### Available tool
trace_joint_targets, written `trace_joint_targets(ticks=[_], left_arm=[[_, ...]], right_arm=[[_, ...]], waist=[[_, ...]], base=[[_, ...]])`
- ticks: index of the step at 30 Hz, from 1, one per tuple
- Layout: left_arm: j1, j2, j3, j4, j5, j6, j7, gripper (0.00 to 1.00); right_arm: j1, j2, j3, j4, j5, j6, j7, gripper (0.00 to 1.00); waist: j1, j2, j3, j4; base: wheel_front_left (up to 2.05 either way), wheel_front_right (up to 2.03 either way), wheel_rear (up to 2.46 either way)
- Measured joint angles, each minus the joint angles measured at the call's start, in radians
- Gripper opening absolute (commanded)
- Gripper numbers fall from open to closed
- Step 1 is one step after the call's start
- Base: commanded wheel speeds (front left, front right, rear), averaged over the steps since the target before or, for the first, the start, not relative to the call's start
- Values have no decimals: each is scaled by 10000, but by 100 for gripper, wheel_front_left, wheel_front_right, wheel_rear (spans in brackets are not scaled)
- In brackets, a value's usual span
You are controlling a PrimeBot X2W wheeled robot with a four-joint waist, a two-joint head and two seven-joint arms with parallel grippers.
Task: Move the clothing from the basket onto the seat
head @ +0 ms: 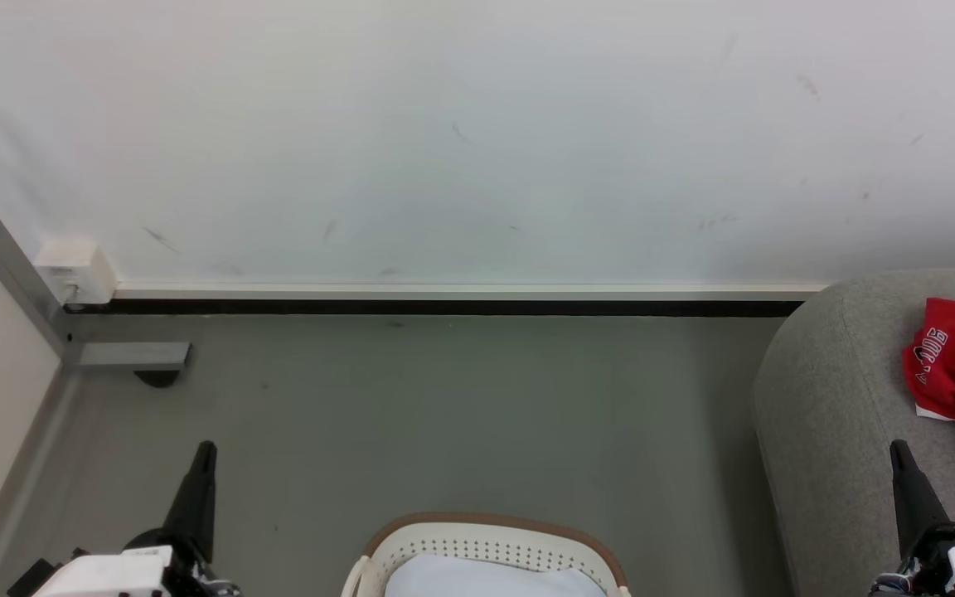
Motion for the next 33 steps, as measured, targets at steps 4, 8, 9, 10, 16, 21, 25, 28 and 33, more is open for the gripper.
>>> trace_joint_targets(ticks=[4, 8, 9, 10, 16, 21, 25, 28, 33], left_arm=[[0, 0, 0, 0, 0, 0, 0, 0], [0, 0, 0, 0, 0, 0, 0, 0], [0, 0, 0, 0, 0, 0, 0, 0], [0, 0, 0, 0, 0, 0, 0, 0], [0, 0, 0, 0, 0, 0, 0, 0], [-1, 0, 0, 0, 0, 0, 0, 0], [-1, 0, 0, -2, 0, 0, 0, 0], [-1, 0, 0, -2, 0, 0, 0, 0], [-1, 0, 0, -2, 0, 0, 0, 0]], right_arm=[[-1, 2, -4, 0, 0, 0, 0, 0], [-2, 4, -6, 0, 0, 0, 0, 0], [-2, 4, -6, 0, -2, 0, 0, 0], [-2, 4, -6, 0, -2, 0, 2, 0], [-3, 6, -10, 0, -2, 0, 13, 0], [-5, 10, -12, 0, -2, 0, 15, 0], [-6, 12, -13, 0, -4, 0, 15, 0], [-6, 12, -15, 0, -4, 0, 15, 0], [-7, 15, -19, 0, -4, 0, 35, 0]], waist=[[0, 0, 0, 0], [0, 0, 0, 0], [0, 0, 0, 0], [0, 0, 0, 0], [0, 0, 0, 0], [0, 0, 0, 0], [0, 0, 0, 0], [0, 0, 0, 0], [1, 0, 0, 0]], base=[[0, 0, 0], [0, 0, 0], [0, 0, 0], [0, 0, 0], [0, 0, 0], [0, 0, 0], [0, 0, 0], [0, 0, 0], [0, 0, 0]])
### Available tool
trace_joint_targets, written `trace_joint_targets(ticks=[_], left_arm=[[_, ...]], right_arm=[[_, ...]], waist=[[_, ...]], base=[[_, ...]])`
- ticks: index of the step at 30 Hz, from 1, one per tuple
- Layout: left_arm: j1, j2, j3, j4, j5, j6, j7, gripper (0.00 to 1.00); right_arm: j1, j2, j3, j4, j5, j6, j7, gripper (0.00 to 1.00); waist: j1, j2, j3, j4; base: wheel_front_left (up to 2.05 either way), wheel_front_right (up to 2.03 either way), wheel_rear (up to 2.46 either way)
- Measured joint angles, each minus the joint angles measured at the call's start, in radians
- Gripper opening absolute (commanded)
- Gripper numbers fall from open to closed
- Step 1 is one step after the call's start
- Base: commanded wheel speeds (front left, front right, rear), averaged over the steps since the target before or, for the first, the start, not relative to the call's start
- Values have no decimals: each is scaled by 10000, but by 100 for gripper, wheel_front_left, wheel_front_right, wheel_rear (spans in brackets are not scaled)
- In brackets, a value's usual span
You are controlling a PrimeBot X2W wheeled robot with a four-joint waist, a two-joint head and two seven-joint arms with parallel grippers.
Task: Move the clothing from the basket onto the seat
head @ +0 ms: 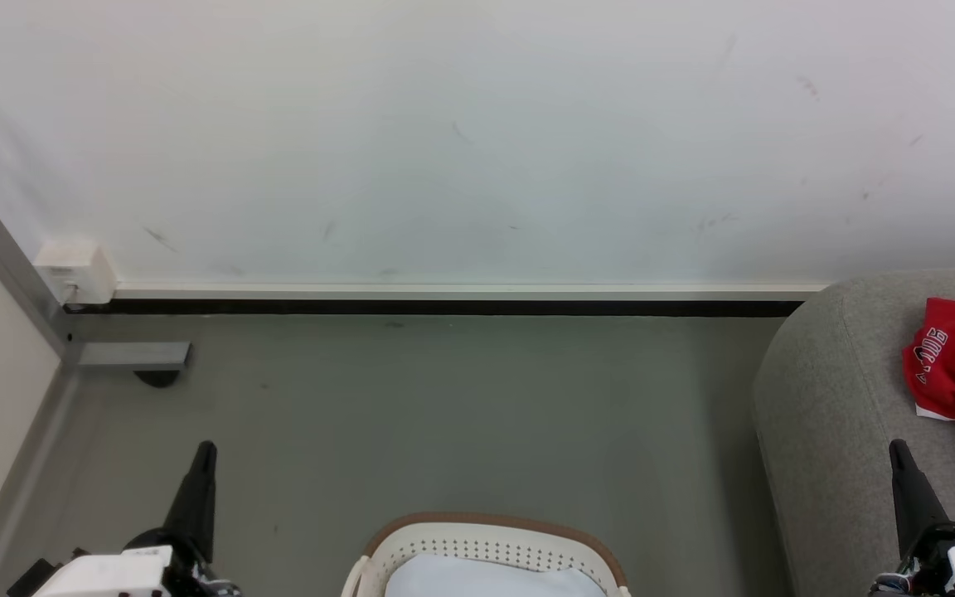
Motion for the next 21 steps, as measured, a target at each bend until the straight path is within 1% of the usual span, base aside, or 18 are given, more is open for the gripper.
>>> trace_joint_targets(ticks=[21], left_arm=[[0, 0, 0, 0, 0, 0, 0, 0]], right_arm=[[-1, 10, -8, 0, -13, 0, 6, 0]], waist=[[0, 0, 0, 0]], base=[[0, 0, 0]])
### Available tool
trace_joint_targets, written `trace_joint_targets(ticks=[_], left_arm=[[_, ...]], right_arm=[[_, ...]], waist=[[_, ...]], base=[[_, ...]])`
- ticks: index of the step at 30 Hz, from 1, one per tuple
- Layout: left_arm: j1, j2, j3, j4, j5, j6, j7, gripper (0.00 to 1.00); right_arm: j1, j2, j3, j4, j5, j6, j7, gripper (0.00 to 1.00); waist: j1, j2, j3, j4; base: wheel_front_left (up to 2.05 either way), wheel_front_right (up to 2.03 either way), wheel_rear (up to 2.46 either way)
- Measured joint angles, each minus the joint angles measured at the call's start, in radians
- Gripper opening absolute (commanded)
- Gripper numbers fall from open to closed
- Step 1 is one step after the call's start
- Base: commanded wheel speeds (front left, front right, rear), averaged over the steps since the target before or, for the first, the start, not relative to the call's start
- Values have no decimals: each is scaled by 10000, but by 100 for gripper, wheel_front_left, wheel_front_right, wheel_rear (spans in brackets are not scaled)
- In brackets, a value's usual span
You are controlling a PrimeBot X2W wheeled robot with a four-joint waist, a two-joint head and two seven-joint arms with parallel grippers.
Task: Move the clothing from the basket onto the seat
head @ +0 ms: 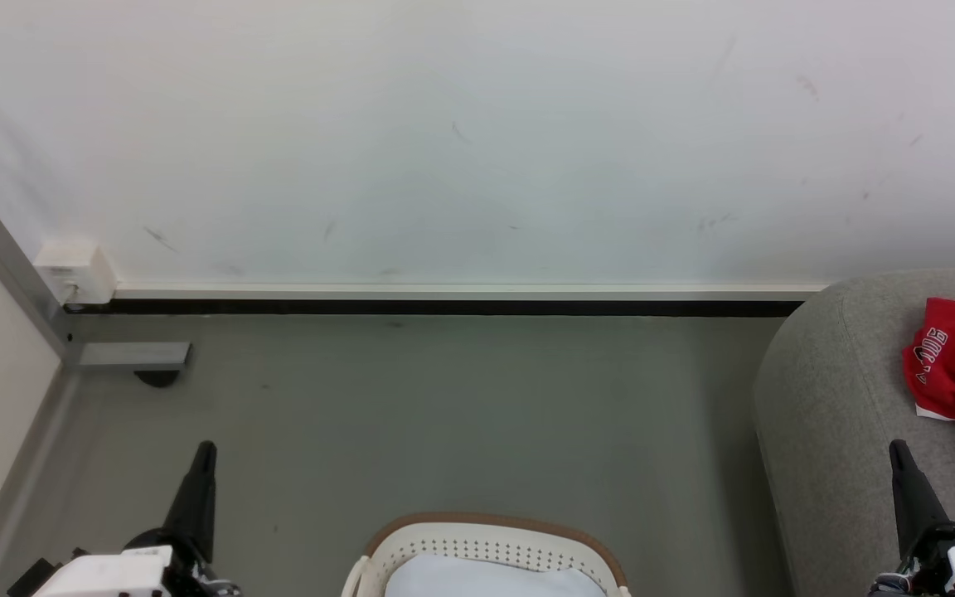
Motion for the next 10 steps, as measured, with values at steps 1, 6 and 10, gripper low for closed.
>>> trace_joint_targets(ticks=[1, 6, 10], left_arm=[[0, 0, 0, 0, 0, 0, 0, 0], [0, 0, 0, 0, 0, 0, 0, 0], [0, 0, 0, 0, 0, 0, 0, 0]], right_arm=[[0, 0, -2, 0, 0, 0, 0, 0], [0, 2, -4, 0, 0, 0, 0, 0], [-1, 2, -6, 0, 0, 0, 0, 0]], waist=[[0, 0, 0, 0], [0, 0, 0, 0], [0, 0, 0, 0]], base=[[0, 0, 0], [0, 0, 0], [0, 0, 0]])
